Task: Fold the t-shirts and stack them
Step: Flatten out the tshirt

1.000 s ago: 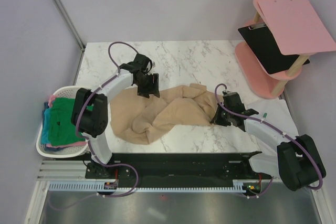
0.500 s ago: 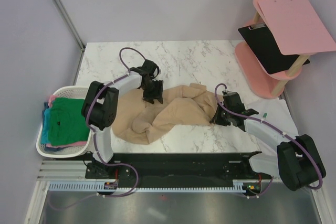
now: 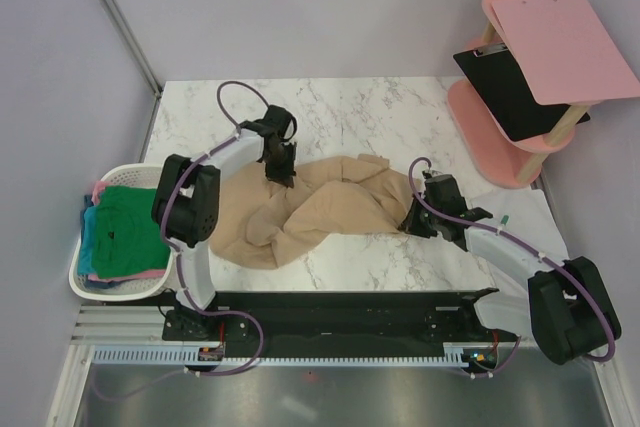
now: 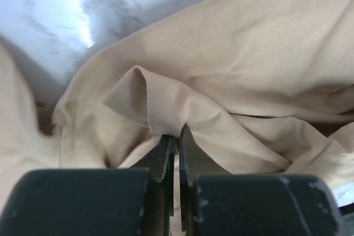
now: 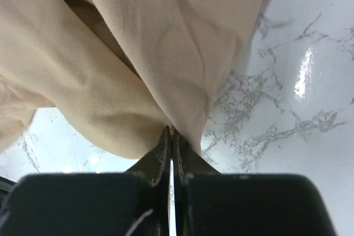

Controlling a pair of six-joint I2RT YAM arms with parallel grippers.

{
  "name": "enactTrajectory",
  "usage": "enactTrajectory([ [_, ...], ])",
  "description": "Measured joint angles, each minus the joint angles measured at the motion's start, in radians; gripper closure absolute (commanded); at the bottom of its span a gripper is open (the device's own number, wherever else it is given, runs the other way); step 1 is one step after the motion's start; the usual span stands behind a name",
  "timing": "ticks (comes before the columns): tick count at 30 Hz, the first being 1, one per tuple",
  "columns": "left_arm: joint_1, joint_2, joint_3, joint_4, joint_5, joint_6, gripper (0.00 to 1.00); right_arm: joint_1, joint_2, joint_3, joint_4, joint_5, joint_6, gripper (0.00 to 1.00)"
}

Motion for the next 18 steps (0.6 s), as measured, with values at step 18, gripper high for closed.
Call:
enactTrajectory([
  [18, 0.102, -0.150, 0.289, -0.146, -0.092, 0.038, 0.98, 0.000, 0.052, -0.004, 0.154, -0.025, 0.000, 0.82],
])
